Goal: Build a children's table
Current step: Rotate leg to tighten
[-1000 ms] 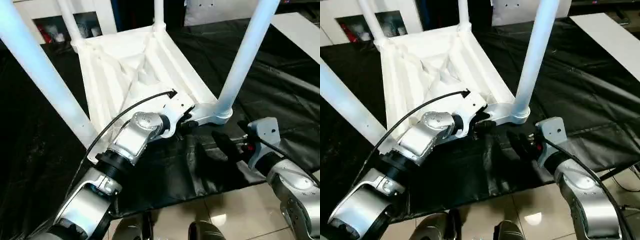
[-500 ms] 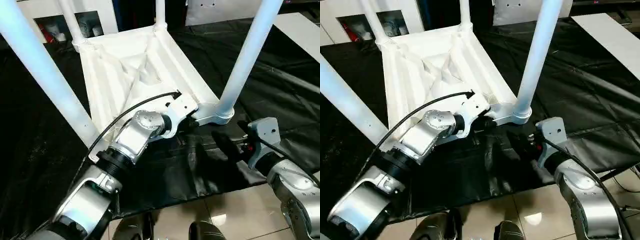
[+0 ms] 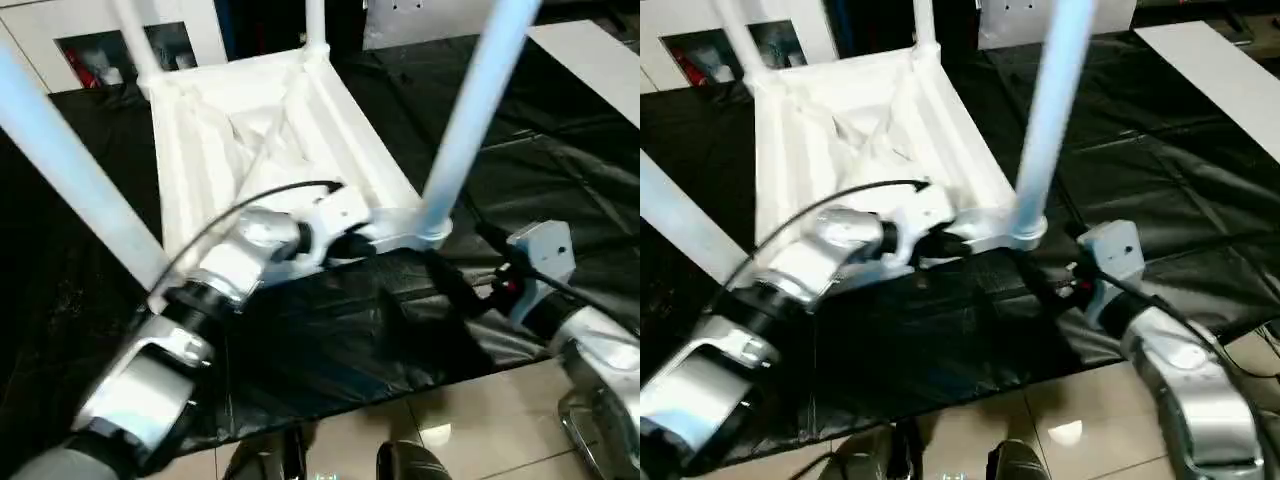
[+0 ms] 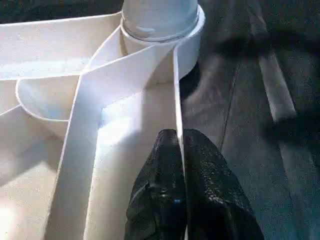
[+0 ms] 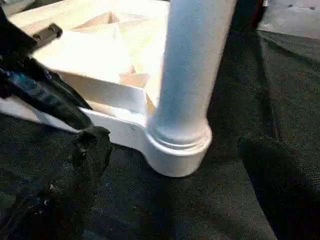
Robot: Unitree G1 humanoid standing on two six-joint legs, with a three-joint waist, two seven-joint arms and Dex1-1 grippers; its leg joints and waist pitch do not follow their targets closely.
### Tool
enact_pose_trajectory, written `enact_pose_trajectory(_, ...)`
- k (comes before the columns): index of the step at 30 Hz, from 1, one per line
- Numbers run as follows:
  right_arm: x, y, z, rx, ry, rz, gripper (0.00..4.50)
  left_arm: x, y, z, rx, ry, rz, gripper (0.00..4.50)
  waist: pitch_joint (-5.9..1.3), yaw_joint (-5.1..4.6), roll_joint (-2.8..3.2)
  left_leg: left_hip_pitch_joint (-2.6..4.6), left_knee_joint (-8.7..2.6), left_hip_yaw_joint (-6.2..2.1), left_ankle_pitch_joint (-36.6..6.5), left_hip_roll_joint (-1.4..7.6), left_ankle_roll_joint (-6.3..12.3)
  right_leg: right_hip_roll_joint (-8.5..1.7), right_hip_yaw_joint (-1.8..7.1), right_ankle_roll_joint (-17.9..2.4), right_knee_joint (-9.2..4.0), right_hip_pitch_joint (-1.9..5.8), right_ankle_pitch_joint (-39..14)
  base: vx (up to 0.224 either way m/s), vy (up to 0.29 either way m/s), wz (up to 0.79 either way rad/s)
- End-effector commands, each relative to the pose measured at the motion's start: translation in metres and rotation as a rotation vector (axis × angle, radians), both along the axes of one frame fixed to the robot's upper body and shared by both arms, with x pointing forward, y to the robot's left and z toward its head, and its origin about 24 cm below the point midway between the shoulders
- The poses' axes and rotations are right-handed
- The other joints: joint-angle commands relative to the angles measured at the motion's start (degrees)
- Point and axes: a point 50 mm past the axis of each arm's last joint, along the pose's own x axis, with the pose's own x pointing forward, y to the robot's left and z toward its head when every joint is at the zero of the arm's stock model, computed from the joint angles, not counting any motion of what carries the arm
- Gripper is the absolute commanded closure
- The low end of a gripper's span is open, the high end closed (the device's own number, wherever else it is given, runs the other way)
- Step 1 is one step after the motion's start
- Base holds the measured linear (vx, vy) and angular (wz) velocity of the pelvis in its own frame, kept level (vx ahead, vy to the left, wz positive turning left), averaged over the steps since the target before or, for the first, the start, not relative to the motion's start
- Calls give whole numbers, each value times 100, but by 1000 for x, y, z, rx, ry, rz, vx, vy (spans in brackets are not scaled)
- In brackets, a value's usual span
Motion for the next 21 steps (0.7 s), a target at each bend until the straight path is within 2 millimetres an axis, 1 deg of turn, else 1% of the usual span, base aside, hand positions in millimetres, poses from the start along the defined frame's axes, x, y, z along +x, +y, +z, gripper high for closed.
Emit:
enact_pose_trajectory(1, 2, 0, 3, 6, 10, 82, 0, -5, 10, -5, 2, -2, -63, 446, -499, 26, -151, 262, -428, -348, -1414, 719, 478, -692, 230, -1635, -445, 120, -178, 0, 0, 0)
enact_pose_trajectory(2, 3, 0, 4, 5, 24, 116, 0, -6, 13, -7, 9, -5, -71, 446, -506, 28, -148, 264, -422, -350, -1370, 721, 497, -695, 224, -1648, -434, 128, -85, 0, 0, 0)
enact_pose_trajectory(3, 1, 2, 4, 13, 47, 187, 0, -9, 17, -8, 13, -10, -114, 446, -502, 32, -148, 260, -419, -343, -1305, 730, 567, -699, 230, -1659, -435, 130, 68, 0, 0, 0)
enact_pose_trajectory(4, 0, 3, 6, 26, 64, 243, 0, -13, 20, -10, 12, 0, -146, 446, -500, 33, -150, 252, -415, -341, -1281, 737, 586, -708, 232, -1651, -424, 136, 118, 0, 0, 0)
enact_pose_trajectory(5, -1, 4, 7, 36, 72, 276, 0, -15, 22, -11, 9, 7, -167, 446, -506, 43, -143, 254, -406, -336, -1228, 738, 651, -719, 229, -1673, -419, 145, 217, 0, 0, 0)
enact_pose_trajectory(6, -1, 5, 8, 43, 74, 317, 0, -17, 24, -12, 6, 17, -193, 446, -506, 38, -185, 249, -407, -329, -1175, 742, 681, -717, 225, -1676, -406, 143, 285, 0, 0, 0)
enact_pose_trajectory(7, -1, 4, 9, 46, 87, 349, 0, -19, 26, -13, 4, 26, -214, 446, -515, 52, -166, 254, -390, -317, -1079, 734, 741, -719, 220, -1707, -394, 134, 377, 0, 0, 0)
enact_pose_trajectory(8, 0, 2, 8, 31, 102, 382, 0, -22, 27, -14, 4, 31, -242, 446, -514, 47, -196, 256, -388, -310, -1042, 735, 771, -711, 216, -1723, -393, 126, 396, 0, 0, 0)
enact_pose_trajectory(9, 1, 1, 8, 20, 114, 403, 0, -24, 28, -14, 4, 34, -262, 446, -510, 55, -207, 246, -379, -305, -1025, 725, 784, -713, 207, -1734, -395, 134, 292, 0, 0, 0)
enact_pose_trajectory(10, 1, 0, 6, 1, 143, 463, 0, -27, 31, -16, 15, 44, -294, 446, -505, 96, -208, 273, -383, -291, -1104, 736, 725, -710, 208, -1730, -414, 117, 26, 0, 0, 0)
enact_pose_trajectory(12, 2, 1, 6, 7, 163, 512, 29, -31, 34, -18, 24, 53, -329, 450, -490, 119, -195, 279, -402, -286, -1212, 749, 665, -706, 214, -1719, -429, 94, -198, 0, 0, 0)
enact_pose_trajectory(13, 3, 1, 6, 16, 180, 549, 36, -33, 35, -18, 28, 59, -356, 450, -497, 127, -193, 289, -404, -291, -1248, 750, 643, -707, 209, -1726, -427, 93, -256, 0, 0, 0)
enact_pose_trajectory(14, 3, 1, 6, 16, 180, 549, 39, -33, 35, -18, 28, 59, -356, 450, -498, 131, -197, 291, -406, -288, -1274, 754, 634, -712, 211, -1726, -433, 95, -296, 0, 0, 0)
enact_pose_trajectory(15, 4, 1, 6, 18, 190, 566, 48, -35, 36, -19, 28, 64, -377, 450, -509, 151, -191, 317, -421, -271, -1288, 759, 595, -687, 207, -1737, -416, 62, -299, 0, 0, 0)
enact_pose_trajectory(16, 7, 1, 5, 17, 200, 585, 62, -37, 37, -19, 31, 67, -401, 450, -506, 139, -201, 304, -425, -274, -1282, 752, 591, -691, 200, -1760, -410, 70, -292, 0, 0, 0)
enact_pose_trajectory(17, 10, 1, 4, 13, 203, 596, 62, -39, 37, -19, 33, 65, -421, 450, -507, 149, -192, 302, -427, -267, -1307, 751, 553, -701, 198, -1770, -413, 63, -357, 0, 0, 0)
enact_pose_trajectory(19, 14, 1, 2, 9, 206, 603, 85, -40, 37, -18, 37, 63, -432, 450, -506, 155, -201, 323, -427, -238, -1370, 751, 478, -714, 210, -1796, -432, 48, -440, 0, 0, 0)
enact_pose_trajectory(20, 17, 3, 0, 5, 210, 616, 91, -40, 37, -18, 38, 62, -438, 450, -506, 171, -217, 326, -432, -217, -1359, 762, 464, -717, 213, -1788, -432, 46, -433, 0, 0, 0)
enact_pose_trajectory(21, 19, 5, -1, 9, 217, 635, 91, -41, 37, -18, 38, 64, -442, 450, -510, 175, -217, 319, -432, -215, -1326, 760, 464, -717, 206, -1792, -421, 50, -421, 0, 0, 0)
